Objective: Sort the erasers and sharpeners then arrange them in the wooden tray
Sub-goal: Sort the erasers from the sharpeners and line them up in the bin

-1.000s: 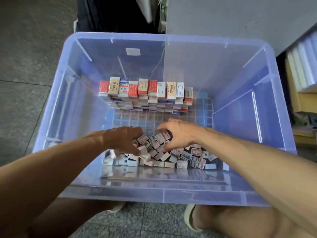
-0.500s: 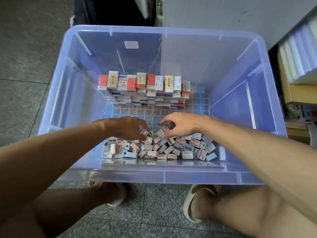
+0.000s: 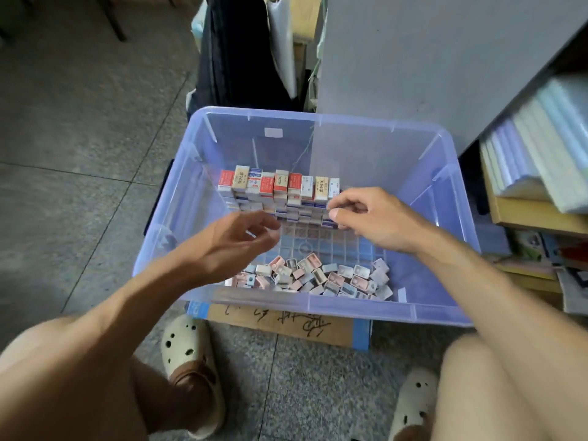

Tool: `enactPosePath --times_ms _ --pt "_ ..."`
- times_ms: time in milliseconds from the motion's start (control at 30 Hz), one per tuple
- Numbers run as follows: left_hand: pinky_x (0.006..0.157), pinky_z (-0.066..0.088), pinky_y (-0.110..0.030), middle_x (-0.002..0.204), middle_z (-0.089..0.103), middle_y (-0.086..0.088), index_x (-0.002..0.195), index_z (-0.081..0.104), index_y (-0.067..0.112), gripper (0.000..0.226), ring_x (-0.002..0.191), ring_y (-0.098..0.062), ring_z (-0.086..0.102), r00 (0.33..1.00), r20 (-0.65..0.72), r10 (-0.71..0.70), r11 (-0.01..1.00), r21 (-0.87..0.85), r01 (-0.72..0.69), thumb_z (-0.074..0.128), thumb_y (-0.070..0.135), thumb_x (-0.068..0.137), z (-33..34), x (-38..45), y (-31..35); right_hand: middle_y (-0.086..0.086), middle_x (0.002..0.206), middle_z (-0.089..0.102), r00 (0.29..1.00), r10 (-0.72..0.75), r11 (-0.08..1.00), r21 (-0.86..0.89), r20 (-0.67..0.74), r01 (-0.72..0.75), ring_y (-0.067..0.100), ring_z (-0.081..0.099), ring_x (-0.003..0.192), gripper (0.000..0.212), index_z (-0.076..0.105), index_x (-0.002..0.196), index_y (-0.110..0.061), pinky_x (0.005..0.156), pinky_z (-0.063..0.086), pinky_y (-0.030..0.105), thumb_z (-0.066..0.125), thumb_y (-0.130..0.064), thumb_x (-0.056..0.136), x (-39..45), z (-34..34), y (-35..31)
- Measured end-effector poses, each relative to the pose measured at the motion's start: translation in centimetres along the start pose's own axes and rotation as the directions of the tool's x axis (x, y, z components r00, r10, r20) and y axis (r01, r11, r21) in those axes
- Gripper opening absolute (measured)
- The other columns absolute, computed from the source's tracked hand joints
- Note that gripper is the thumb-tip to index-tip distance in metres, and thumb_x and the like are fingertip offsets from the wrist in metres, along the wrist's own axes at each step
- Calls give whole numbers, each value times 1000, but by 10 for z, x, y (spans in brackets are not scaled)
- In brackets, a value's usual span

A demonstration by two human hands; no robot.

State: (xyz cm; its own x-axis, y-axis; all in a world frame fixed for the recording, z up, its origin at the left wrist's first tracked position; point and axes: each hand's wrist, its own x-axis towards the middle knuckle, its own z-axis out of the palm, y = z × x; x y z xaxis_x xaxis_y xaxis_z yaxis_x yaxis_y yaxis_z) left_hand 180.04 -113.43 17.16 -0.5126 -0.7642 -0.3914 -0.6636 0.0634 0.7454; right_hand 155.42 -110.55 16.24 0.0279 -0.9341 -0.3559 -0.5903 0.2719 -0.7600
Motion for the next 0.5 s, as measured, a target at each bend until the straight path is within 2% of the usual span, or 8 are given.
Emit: enactPosePath --times_ms 67,100,167,233,400,500 --pt "76 55 -23 102 69 8 115 64 30 22 96 -7 67 998 -58 -7 998 -56 3 54 36 96 -1 -5 1 7 99 71 1000 -27 999 37 -10 27 24 67 97 11 71 100 -23 91 51 43 62 -27 97 3 -9 -5" --pt "78 56 -27 103 70 6 112 64 34 19 95 -8 67 996 -79 -31 995 -96 23 55 38 96 -1 -7 1 10 101 71 1000 -27 998 55 -12 28 25 66 96 11 71 101 -22 91 51 43 62 -26 97 6 -12 -8" --pt "82 57 -39 102 71 4 105 64 36 17 93 -11 69 987 -133 -94 983 -167 71 57 45 93 0 -11 2 12 101 71 999 -25 997 75 -21 26 28 66 98 11 71 102 -22 93 52 44 61 -25 97 13 -20 -13" --pt "83 55 -43 98 72 3 101 65 34 23 92 -14 69 967 -182 -177 965 -224 134 54 49 87 3 -15 12 10 100 72 1000 -13 995 97 -22 16 27 67 98 12 71 103 -22 93 53 47 61 -25 97 17 -33 -20" --pt "88 53 -40 93 73 4 99 65 29 25 87 -7 70 897 -226 -379 854 -458 246 58 50 89 10 -38 70 6 97 74 998 15 992 128 55 -22 25 70 97 9 71 97 -24 93 53 49 63 -26 95 7 -78 -61" --pt "89 53 -38 96 73 1 99 66 26 14 87 -8 69 826 -278 -490 773 -576 264 53 31 99 14 -61 110 4 97 74 991 15 993 116 135 -31 23 70 97 9 71 95 -26 94 53 47 62 -27 96 -1 -107 -100"
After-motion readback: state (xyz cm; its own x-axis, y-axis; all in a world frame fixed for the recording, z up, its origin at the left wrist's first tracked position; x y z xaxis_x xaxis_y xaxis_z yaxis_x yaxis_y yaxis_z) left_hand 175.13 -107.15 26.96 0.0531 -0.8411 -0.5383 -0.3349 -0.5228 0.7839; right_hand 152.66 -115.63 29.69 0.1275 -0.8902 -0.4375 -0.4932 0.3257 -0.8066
